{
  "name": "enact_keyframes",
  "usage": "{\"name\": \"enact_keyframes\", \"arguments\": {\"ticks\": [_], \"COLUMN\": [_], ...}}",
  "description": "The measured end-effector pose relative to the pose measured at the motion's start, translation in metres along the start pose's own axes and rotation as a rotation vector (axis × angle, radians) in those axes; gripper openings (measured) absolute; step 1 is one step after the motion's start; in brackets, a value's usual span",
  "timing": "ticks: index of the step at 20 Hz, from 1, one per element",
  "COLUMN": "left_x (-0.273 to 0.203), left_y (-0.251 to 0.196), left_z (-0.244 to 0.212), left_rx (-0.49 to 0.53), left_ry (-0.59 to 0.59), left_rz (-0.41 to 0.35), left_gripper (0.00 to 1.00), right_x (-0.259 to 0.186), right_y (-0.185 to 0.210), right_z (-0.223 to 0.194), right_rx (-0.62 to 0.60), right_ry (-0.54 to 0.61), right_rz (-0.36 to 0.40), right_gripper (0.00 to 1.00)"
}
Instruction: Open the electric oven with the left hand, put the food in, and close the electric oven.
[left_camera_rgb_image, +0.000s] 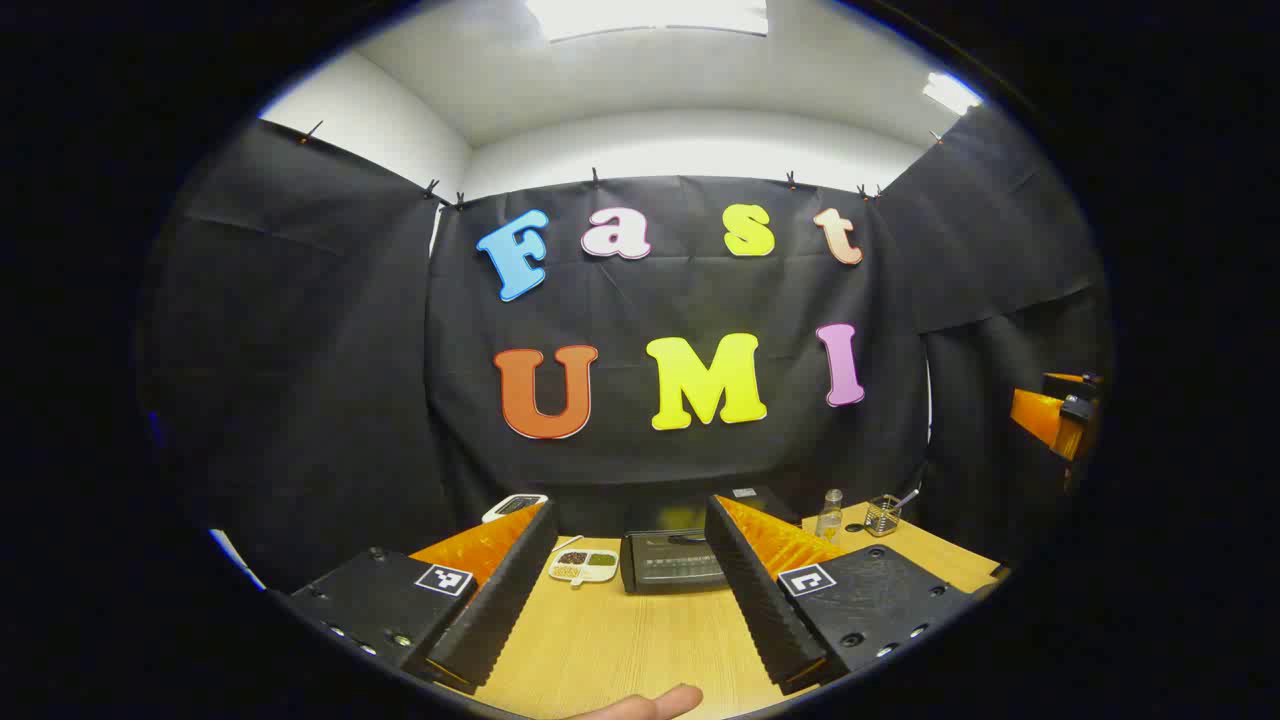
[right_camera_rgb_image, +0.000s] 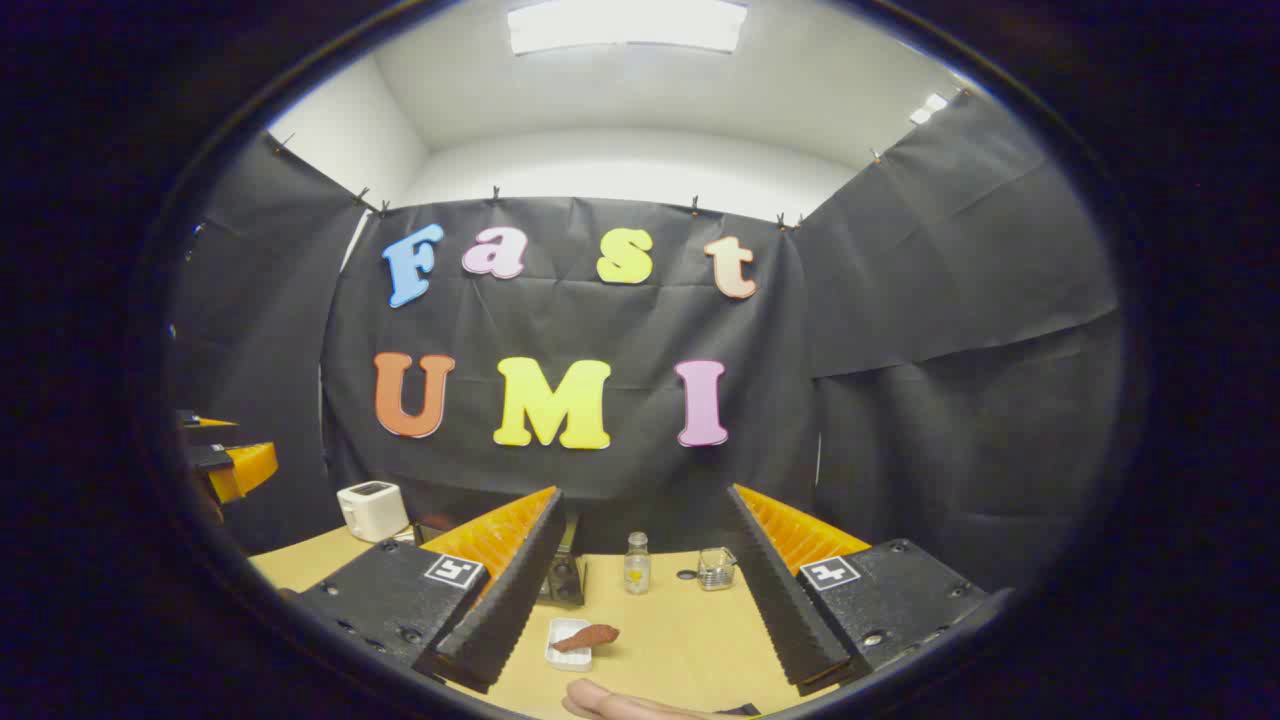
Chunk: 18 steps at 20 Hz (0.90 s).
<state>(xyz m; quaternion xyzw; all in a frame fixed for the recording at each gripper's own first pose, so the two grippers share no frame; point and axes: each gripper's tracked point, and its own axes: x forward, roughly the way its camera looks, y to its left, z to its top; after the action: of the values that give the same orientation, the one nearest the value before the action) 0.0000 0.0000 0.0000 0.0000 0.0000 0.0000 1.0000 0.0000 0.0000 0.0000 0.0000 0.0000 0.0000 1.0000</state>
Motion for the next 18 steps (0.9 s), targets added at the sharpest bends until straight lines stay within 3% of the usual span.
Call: {"name": "enact_keyframes", "arguments": {"ticks": [1,8,10,11,18], "left_x": [0.000,0.002,0.004,0.006,0.029], "left_y": [-0.002,-0.013,-0.013,-0.014,-0.026], "left_z": [0.001,0.003,0.007,0.007,0.010], "left_rx": [-0.004,-0.042,-0.038,-0.039,-0.071], "left_ry": [-0.003,-0.020,-0.040,-0.049,-0.068], "left_rz": [-0.003,0.017,0.030,0.031,0.007], "left_gripper": [0.95,0.96,1.00,0.96,0.96], "right_x": [-0.001,-0.009,-0.009,-0.009,0.015], "right_y": [-0.004,-0.016,-0.013,-0.012,-0.020], "right_z": [0.002,0.016,0.016,0.014,-0.001], "right_rx": [-0.005,-0.033,-0.030,-0.029,-0.007], "right_ry": [-0.013,-0.104,-0.110,-0.109,-0.094], "right_rz": [-0.015,-0.041,-0.024,-0.018,-0.011], "right_gripper": [1.00,0.99,0.99,1.00,0.99]}}
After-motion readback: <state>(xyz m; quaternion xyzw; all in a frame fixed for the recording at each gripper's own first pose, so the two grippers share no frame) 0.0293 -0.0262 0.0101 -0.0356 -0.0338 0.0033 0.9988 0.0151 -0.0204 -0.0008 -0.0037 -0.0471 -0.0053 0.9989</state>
